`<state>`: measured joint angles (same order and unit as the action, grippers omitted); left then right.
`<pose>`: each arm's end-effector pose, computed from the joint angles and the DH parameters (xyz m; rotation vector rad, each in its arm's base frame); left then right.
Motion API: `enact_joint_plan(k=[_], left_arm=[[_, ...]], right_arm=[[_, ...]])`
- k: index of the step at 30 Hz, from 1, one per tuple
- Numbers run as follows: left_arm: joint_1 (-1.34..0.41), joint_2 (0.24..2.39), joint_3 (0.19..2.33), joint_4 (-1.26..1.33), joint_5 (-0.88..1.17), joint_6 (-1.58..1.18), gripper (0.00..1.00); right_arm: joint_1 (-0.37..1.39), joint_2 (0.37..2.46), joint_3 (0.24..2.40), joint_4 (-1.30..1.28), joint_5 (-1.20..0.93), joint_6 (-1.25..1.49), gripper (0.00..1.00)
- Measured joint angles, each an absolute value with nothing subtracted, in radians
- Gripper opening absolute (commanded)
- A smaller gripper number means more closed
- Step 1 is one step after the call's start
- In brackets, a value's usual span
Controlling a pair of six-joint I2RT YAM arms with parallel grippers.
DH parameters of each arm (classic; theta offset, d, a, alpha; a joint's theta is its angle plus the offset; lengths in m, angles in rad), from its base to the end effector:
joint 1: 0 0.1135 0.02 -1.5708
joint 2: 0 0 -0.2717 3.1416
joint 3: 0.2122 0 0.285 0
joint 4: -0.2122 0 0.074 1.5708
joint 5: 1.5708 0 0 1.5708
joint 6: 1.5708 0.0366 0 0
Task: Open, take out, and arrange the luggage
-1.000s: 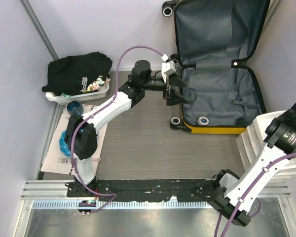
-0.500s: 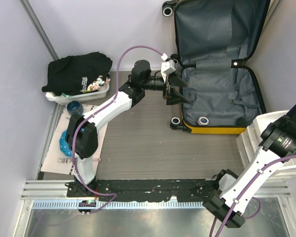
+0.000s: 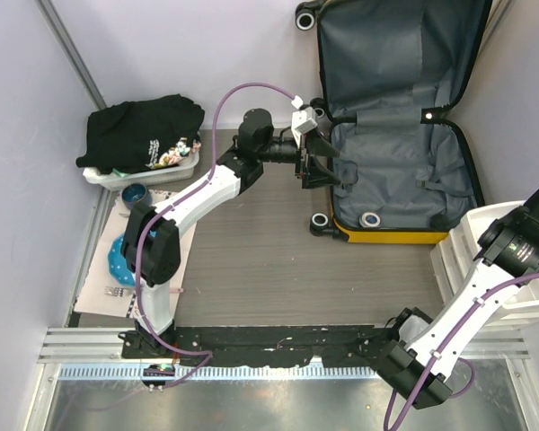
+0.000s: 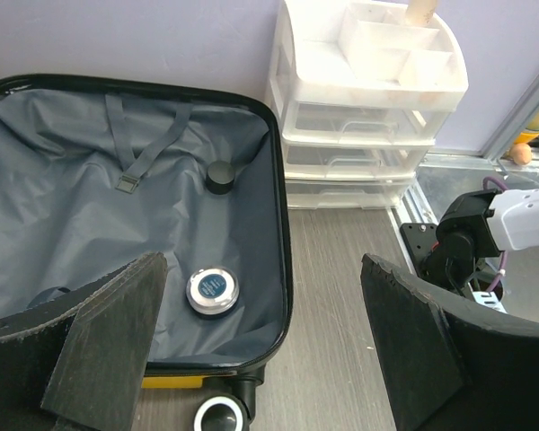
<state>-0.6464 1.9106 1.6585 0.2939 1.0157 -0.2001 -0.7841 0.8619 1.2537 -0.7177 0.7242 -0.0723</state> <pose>0.3712 -0.3191 0.3622 1.1843 1.2739 -1.4077 0.1059 -0.1399 0.4491 1.1723 1.6375 -1.2487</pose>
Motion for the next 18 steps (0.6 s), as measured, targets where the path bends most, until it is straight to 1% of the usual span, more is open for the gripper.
enact_joint_plan(k=[1, 2, 5, 6, 9, 12, 13, 18], left_arm=[[-0.646, 1.911, 1.658, 0.296, 1.016, -0.202, 0.93], [-0.646, 1.912, 1.658, 0.297, 1.016, -0.203, 0.93], [-0.645, 1.917, 1.666, 0.298, 1.016, -0.204, 0.93], [-0.645, 1.919, 1.669, 0.298, 1.016, -0.204, 0.93], [-0.645, 1.927, 1.679, 0.295, 1.018, -0.205, 0.93], [-0.645, 1.942, 1.698, 0.289, 1.017, -0.205, 0.93], [-0.645, 1.948, 1.707, 0.284, 1.017, -0.205, 0.93], [-0.644, 1.967, 1.734, 0.25, 1.013, -0.199, 0.93]], right_arm=[[-0.786, 0.862, 1.248, -0.713, 0.722, -0.072, 0.27], [-0.788, 0.862, 1.244, -0.712, 0.721, -0.072, 0.33], [-0.789, 0.862, 1.24, -0.71, 0.712, -0.072, 0.46], [-0.789, 0.862, 1.24, -0.709, 0.708, -0.072, 0.47], [-0.789, 0.864, 1.243, -0.709, 0.696, -0.07, 0.58], [-0.789, 0.877, 1.274, -0.711, 0.688, -0.065, 0.6], [-0.789, 0.88, 1.285, -0.71, 0.687, -0.064, 0.65], [-0.789, 0.886, 1.335, -0.708, 0.683, -0.053, 0.66]])
